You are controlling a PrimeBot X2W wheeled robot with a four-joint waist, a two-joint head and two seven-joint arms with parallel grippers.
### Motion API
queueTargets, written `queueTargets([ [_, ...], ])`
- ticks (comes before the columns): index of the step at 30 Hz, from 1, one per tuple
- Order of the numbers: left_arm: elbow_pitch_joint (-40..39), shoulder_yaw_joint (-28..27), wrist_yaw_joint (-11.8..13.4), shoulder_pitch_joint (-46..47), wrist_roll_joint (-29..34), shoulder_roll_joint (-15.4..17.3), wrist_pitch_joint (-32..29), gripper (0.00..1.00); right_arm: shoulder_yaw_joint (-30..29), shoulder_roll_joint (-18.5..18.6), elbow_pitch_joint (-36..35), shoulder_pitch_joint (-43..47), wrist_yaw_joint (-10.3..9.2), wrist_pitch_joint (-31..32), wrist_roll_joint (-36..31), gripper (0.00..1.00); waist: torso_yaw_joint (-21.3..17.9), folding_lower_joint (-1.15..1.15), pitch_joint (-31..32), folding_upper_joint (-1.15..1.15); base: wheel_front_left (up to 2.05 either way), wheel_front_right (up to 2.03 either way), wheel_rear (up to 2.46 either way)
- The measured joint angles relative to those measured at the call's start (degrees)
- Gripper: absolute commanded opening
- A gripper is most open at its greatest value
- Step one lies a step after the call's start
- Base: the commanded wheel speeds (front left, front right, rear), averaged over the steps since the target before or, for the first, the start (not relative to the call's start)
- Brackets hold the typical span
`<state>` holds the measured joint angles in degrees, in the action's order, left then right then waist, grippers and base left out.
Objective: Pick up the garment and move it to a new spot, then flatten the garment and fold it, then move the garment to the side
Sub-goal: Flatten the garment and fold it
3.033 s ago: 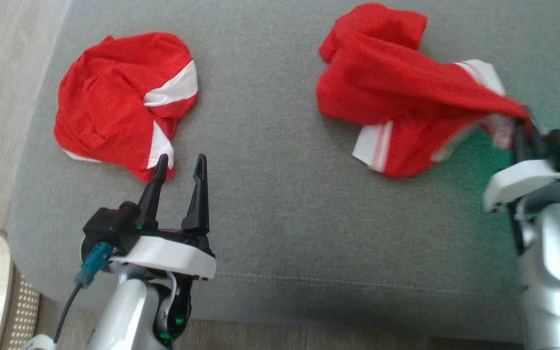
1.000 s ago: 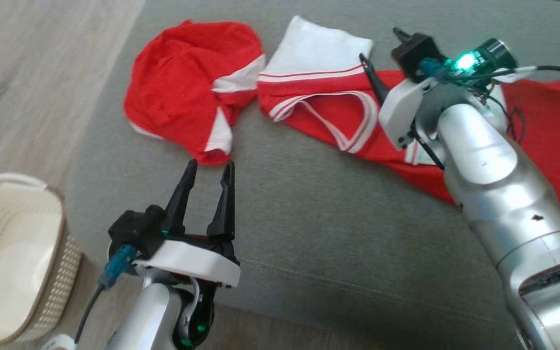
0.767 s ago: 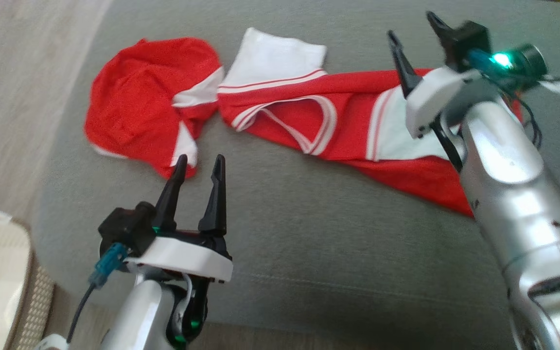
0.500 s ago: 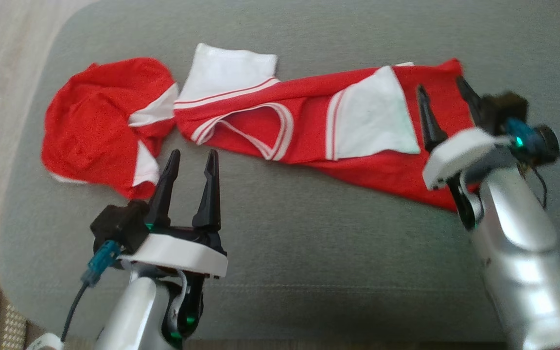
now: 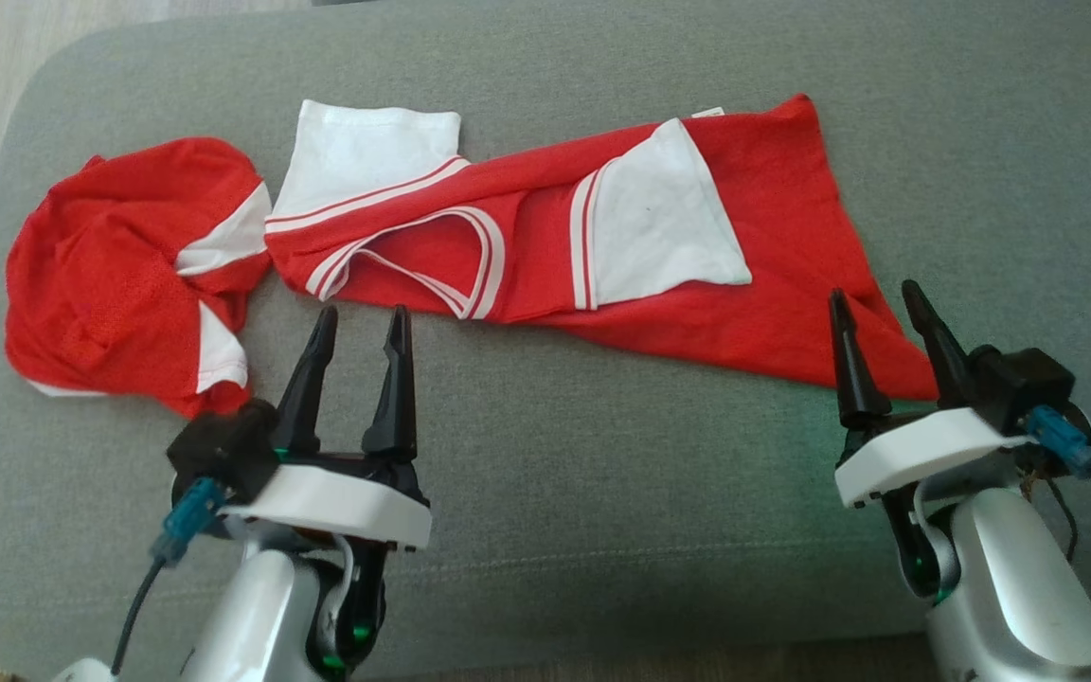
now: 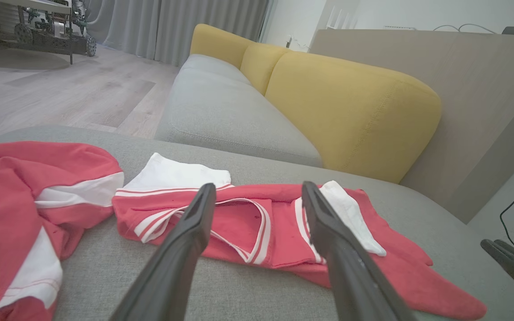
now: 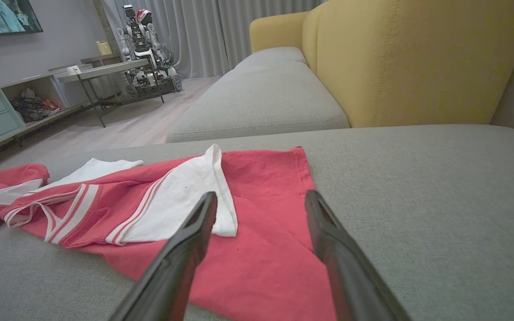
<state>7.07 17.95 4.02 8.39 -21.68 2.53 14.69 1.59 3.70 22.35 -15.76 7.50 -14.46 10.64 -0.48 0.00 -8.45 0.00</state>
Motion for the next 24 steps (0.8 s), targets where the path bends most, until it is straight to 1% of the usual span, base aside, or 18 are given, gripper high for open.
queueTargets([
  [5,0.14,1.05,-0.07,0.02,0.0,0.0,0.0,1.0,-0.25,-0.08,-0.42,-0.01,0.0,0.0,0.04,1.0,1.24,0.0,-0.37,0.0,0.0,0.0,0.0],
  [8,0.4,1.87,-0.07,0.04,0.0,-0.01,0.0,1.0,0.04,-0.03,0.75,-0.61,0.0,0.0,1.59,1.0,2.3,0.0,-0.82,0.0,0.0,0.0,0.0],
  [13,0.43,2.76,-0.07,0.13,-0.05,0.0,0.0,1.0,1.64,0.89,5.43,-6.22,0.0,1.03,4.28,1.0,4.5,0.0,-2.01,0.0,0.0,0.0,0.0],
  [17,0.46,3.79,-0.05,0.38,-0.09,0.0,0.0,1.0,2.49,3.11,9.82,-12.68,0.0,3.22,6.94,1.0,6.64,0.0,-3.22,0.0,0.0,0.0,0.0],
  [22,0.4,4.66,0.04,1.77,-0.35,0.0,0.0,1.0,2.58,5.08,16.33,-18.51,0.0,6.02,11.12,1.0,9.61,0.0,-4.81,0.0,0.0,0.0,0.0],
  [24,0.38,5.27,0.11,1.98,-0.68,0.0,0.0,1.0,2.75,5.68,18.6,-20.31,0.0,7.69,14.03,1.0,10.76,0.0,-5.44,0.0,0.0,0.0,0.0],
])
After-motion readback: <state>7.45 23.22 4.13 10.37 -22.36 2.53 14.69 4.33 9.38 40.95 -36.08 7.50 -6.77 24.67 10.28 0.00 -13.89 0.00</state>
